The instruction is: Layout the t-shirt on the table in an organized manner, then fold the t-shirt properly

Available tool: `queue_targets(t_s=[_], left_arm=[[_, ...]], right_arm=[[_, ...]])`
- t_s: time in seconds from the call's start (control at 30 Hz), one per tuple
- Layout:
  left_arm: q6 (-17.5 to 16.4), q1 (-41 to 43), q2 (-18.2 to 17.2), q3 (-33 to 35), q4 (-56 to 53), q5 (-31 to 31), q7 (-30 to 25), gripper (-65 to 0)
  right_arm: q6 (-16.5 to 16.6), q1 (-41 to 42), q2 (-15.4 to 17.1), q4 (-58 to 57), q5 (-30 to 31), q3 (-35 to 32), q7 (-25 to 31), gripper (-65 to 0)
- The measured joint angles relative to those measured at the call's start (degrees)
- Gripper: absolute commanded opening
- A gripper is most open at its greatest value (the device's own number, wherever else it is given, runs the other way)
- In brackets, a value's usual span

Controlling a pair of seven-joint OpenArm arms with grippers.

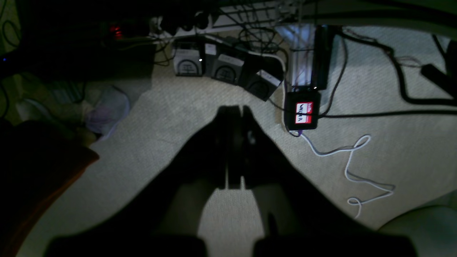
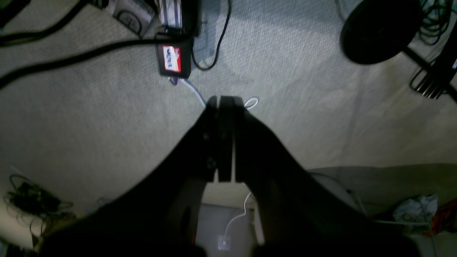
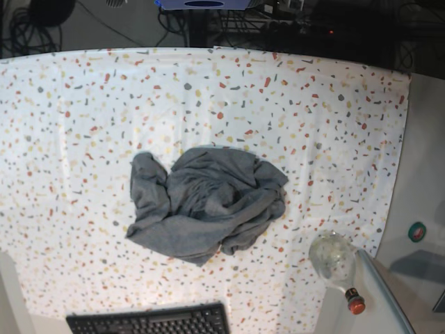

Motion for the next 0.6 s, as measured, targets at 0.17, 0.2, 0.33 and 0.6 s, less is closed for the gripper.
queue_targets(t_s=[0.17,0.2,0.33,0.6], left_arm=[[0.0,5.1,0.1,0.0,3.7,0.1,0.0,-65.0],[-0.1,7.0,-0.1,0.0,5.7,0.0,-0.1,-65.0],[-0.2,14.9,-2.6,0.1,15.4,0.1,0.3,-65.0],[0.0,28.6,-7.6,-0.7,39.3,-0.7,-0.1,-65.0]], right_arm=[[0.0,-2.9,-0.6,0.3,0.1,0.1,0.1,-65.0],[0.1,-3.8,-0.1,1.0,0.0,0.2,0.4,-65.0],[-0.6,-13.6,2.5,13.8,0.2,0.2,0.5,-65.0],[0.3,-35.6,0.3,50.1,-0.2,12.7,-0.7,-65.0]])
